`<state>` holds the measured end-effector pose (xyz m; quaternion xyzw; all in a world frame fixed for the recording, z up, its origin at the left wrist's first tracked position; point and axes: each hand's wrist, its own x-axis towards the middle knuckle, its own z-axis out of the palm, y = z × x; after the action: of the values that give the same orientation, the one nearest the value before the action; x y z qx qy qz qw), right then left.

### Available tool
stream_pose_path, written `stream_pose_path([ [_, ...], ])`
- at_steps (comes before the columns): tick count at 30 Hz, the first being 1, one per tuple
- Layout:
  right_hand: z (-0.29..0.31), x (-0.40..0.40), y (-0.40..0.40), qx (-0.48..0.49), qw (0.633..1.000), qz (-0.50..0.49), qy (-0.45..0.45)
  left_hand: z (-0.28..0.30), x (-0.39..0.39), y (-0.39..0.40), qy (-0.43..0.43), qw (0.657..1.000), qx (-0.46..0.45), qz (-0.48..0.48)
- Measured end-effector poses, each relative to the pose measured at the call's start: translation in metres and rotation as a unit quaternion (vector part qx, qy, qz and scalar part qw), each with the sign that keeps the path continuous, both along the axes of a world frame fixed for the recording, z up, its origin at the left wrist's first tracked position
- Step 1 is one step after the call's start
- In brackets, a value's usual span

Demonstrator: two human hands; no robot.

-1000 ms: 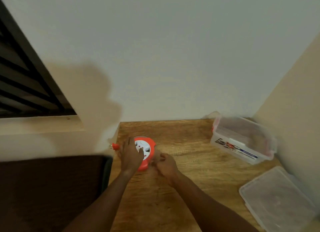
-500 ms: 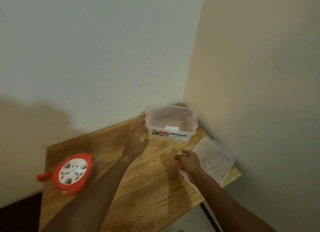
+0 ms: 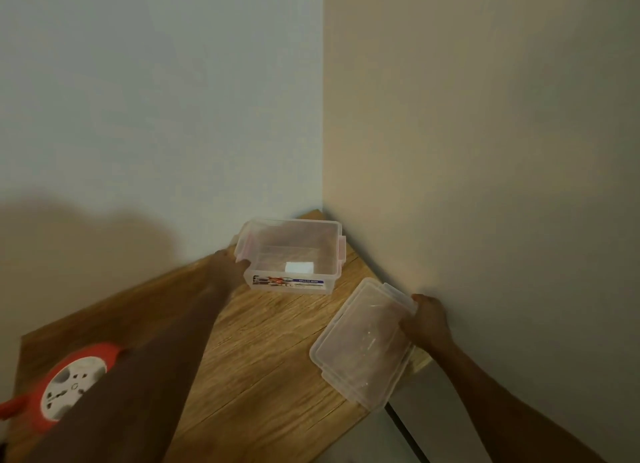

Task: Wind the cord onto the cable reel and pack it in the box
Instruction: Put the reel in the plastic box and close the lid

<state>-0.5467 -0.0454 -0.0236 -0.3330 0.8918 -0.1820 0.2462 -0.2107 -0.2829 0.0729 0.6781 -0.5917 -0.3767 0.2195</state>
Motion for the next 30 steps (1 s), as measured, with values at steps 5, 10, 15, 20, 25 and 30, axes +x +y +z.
stream_pose_path([
  [5,0.034,0.024,-0.009,0.066,0.994,0.062,0.057,0.002,-0.007,0.007,0.043,0.998,-0.011,0.043],
  [10,0.034,0.019,-0.02,0.11,0.991,0.073,0.037,0.0,0.004,-0.001,0.081,0.996,0.025,0.021],
  [15,0.033,0.025,-0.012,0.03,0.996,0.071,-0.052,0.0,0.003,0.0,0.081,0.993,0.081,-0.023],
  [20,0.044,0.048,-0.007,-0.081,0.963,0.004,-0.257,-0.004,0.006,0.006,0.132,0.985,0.112,0.007],
  [25,0.053,0.073,-0.007,-0.162,0.893,-0.056,-0.416,0.001,0.026,0.02,0.19,0.975,0.116,0.015],
  [30,0.058,0.114,-0.011,-0.179,0.845,-0.08,-0.497,0.004,0.07,0.032,0.234,0.966,0.087,0.072],
])
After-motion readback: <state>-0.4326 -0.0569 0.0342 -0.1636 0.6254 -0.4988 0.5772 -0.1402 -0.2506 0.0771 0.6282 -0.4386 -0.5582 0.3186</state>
